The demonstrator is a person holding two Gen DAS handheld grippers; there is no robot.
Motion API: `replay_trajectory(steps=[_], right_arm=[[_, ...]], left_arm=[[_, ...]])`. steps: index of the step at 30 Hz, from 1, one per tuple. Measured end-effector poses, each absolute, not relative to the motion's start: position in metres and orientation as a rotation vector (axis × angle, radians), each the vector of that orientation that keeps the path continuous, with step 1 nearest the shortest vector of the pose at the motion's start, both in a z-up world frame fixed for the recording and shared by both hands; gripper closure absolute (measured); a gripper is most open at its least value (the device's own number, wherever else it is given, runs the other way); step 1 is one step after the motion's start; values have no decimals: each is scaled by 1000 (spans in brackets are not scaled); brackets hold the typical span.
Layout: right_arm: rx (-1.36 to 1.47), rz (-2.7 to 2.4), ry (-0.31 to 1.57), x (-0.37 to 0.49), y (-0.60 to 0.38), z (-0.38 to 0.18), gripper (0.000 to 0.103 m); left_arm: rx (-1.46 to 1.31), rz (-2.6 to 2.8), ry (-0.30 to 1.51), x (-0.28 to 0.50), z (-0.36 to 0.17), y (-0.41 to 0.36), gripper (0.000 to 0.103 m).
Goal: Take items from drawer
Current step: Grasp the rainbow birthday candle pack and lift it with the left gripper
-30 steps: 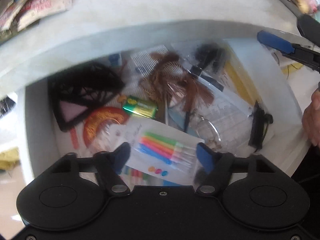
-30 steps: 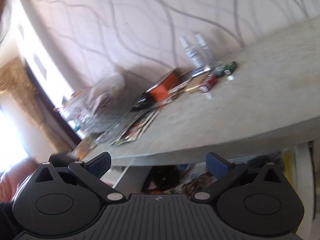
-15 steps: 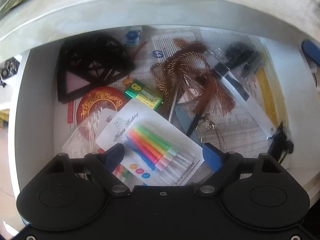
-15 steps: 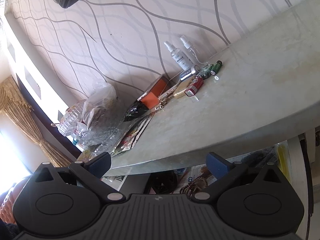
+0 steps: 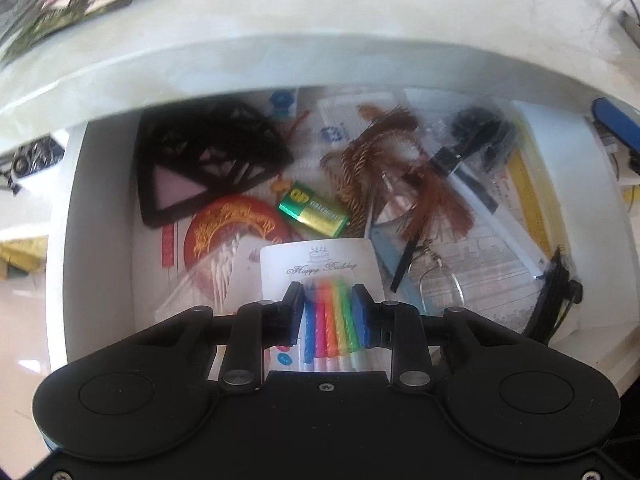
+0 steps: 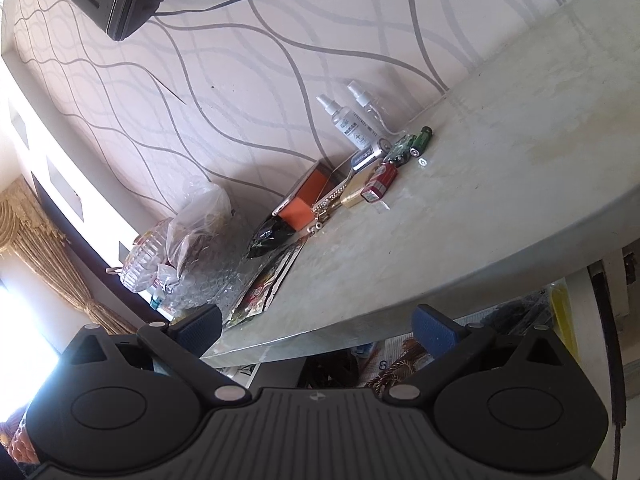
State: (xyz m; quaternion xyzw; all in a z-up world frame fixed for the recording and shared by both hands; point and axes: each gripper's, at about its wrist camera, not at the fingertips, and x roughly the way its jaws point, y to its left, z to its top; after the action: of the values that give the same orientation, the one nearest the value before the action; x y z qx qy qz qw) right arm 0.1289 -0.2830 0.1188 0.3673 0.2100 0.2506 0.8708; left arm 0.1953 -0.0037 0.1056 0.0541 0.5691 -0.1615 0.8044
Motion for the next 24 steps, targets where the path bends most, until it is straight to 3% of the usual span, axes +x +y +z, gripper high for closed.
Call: replay_trajectory(steps=[9,15,20,24], right_arm=[[777,512,432,129,-284,117,0],[804,512,436,130,-288,114,0],[810,511,420,128,-290,115,0],[807,505,420,127,-290,115,0]], left_arm=[[168,-443,1154,190,130,-8,78],[163,-541,1107,197,188,-4,78],[95,-495,975,231,241,8,78],[105,-410,915,284,246,6,78]])
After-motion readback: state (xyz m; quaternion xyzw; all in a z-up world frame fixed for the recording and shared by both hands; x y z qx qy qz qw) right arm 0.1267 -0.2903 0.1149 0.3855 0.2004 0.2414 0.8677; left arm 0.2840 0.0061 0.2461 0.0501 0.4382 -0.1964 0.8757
